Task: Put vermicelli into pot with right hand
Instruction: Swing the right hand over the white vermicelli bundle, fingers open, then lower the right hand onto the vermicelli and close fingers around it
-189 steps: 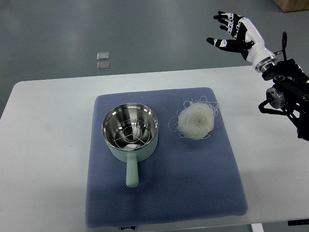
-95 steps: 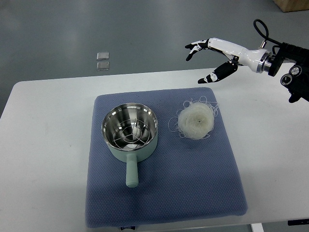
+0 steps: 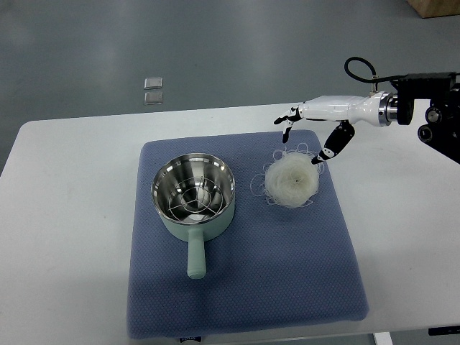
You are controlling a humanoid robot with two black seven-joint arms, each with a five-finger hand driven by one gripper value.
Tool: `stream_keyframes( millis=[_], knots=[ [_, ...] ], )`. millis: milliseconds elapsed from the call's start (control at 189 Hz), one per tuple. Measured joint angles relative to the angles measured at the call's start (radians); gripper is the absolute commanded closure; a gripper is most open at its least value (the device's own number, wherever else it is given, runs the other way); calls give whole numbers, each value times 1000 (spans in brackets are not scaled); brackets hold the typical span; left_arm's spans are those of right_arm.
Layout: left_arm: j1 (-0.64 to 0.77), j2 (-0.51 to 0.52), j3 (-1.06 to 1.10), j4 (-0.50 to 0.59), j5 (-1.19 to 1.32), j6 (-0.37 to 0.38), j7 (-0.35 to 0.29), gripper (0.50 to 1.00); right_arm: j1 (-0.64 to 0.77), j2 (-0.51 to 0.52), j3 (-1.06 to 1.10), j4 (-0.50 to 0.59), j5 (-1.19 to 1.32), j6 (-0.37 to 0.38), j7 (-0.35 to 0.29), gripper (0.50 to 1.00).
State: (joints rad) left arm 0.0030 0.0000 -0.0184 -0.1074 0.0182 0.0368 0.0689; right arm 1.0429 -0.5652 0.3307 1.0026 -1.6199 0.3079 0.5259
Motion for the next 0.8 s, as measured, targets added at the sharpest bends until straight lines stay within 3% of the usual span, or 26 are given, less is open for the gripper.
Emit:
stream_keyframes(
  millis=[290, 802],
  knots=[
    [0, 0, 0, 0, 0, 0, 0, 500, -21, 15, -20, 8, -17, -12, -4, 576],
    [0, 0, 0, 0, 0, 0, 0, 500, -103, 74, -21, -111, -23, -149, -10, 576]
  ],
)
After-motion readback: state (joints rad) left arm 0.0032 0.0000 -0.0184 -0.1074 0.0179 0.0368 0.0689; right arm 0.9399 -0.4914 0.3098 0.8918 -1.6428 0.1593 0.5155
